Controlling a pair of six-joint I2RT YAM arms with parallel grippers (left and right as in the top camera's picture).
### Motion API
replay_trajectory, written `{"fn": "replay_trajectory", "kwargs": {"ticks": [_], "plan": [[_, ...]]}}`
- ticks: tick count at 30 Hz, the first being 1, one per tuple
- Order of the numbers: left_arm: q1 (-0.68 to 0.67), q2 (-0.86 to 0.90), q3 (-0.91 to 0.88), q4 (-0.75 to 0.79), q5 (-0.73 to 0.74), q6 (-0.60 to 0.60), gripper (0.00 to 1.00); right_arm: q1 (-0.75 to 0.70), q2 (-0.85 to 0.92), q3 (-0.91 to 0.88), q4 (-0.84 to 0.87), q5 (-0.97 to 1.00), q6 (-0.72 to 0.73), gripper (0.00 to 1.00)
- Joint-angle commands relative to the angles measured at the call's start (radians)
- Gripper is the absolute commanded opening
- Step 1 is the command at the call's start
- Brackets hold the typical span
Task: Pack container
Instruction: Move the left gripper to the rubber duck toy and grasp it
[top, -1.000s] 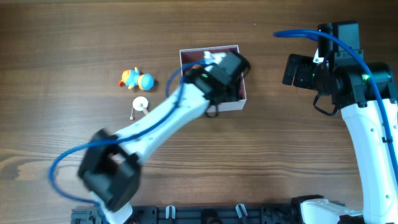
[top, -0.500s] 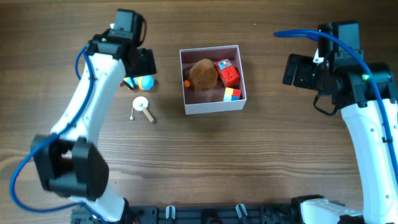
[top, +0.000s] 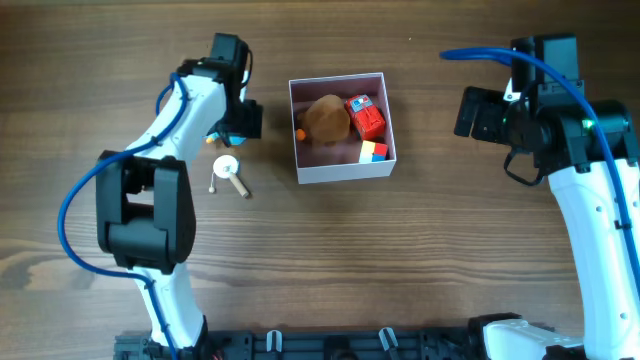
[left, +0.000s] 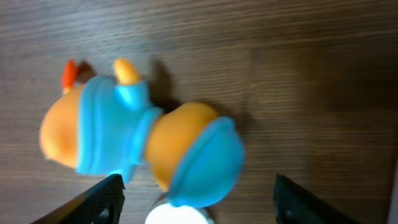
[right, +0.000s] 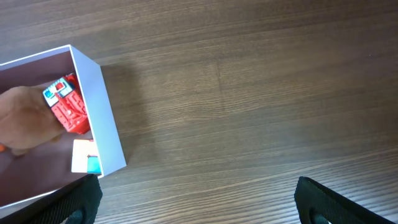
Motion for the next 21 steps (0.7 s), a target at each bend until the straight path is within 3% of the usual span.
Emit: {"fn": "replay_trajectory", "kwargs": {"ticks": [1, 8, 12, 15, 21], "plan": [[-0.021, 0.019, -0.004, 0.019, 0.01, 0.019, 0.75, -0.004, 0.006, -0.004, 0.006, 0.018, 0.014, 0.99], [-0.026, 0.118, -0.004, 0.054, -0.113, 0.02, 0.77, -0.004, 0.006, -0.004, 0.006, 0.018, 0.014, 1.0], [-0.026, 0.142, -0.003, 0.083, -0.116, 0.019, 0.71, -0.004, 0.006, -0.004, 0.006, 0.018, 0.014, 1.0], [-0.026, 0.142, -0.003, 0.084, -0.116, 0.019, 0.6, -0.004, 0.006, -0.004, 0.006, 0.018, 0.014, 1.0], [-0.027, 0.115, -0.001, 0.043, -0.116, 0.007, 0.2, -0.004, 0.006, -0.004, 0.005, 0.018, 0.014, 1.0]]}}
